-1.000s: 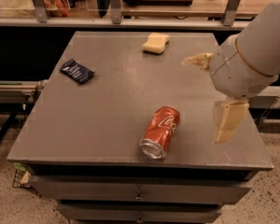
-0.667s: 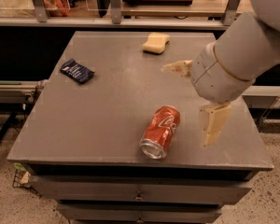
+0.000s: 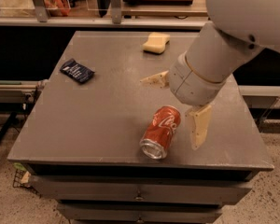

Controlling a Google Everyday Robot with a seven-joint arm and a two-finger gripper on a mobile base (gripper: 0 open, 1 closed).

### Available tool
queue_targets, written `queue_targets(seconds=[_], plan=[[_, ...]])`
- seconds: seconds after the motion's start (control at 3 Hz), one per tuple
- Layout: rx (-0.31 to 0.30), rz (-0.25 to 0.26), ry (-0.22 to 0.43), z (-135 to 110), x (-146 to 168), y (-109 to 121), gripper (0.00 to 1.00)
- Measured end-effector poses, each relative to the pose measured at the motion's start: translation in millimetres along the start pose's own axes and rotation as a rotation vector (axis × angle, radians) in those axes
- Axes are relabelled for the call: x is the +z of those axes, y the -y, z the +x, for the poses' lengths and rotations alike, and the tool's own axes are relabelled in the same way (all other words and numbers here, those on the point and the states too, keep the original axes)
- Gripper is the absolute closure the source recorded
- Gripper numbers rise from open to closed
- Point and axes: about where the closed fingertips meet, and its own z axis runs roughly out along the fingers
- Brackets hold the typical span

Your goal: Pick coke can

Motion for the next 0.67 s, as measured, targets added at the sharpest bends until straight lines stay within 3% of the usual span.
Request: queue_targets(seconds=[0.33, 0.67], plan=[[-0.09, -0.052, 0.014, -12.6, 19.7, 2.8, 0.0], [-0.105, -0.082, -0.02, -4.2, 37.6, 2.7, 0.03]])
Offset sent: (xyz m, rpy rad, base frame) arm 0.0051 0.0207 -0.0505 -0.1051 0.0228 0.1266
